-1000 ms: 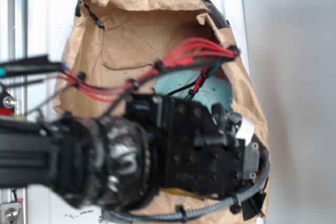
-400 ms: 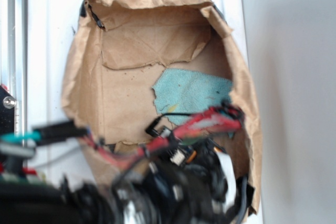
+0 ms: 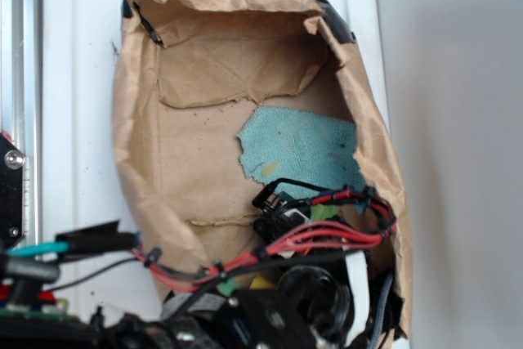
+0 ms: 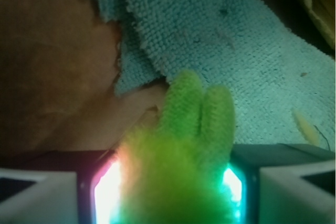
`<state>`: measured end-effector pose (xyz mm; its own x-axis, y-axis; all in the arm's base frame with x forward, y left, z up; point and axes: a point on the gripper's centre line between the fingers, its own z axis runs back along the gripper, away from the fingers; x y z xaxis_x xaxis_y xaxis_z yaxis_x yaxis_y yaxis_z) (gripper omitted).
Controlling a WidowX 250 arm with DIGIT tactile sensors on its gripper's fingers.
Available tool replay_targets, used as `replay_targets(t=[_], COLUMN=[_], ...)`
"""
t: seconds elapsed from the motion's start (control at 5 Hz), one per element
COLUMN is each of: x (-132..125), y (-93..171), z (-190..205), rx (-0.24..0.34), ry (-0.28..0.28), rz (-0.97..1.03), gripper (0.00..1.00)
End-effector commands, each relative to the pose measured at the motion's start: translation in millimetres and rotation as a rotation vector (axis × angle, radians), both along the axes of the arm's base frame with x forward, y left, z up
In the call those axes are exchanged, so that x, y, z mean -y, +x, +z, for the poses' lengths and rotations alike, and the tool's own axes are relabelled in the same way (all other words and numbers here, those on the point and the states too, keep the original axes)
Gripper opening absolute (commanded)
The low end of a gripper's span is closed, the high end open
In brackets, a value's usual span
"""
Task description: Grab the green animal.
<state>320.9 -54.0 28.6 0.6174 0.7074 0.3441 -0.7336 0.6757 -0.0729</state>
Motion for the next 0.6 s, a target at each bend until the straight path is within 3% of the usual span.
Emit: replay_targets(t=[0.0,0.2,0.4], x=[-71,-92,-101], y=[-14,-25,-33], z=[98,141,166], rx=[0.061,0.055,0.031], ry=[-0.232,-0.239,-0.141], rz=[-0.001,-0.021,-0.103], gripper=[0.0,0.0,0.0])
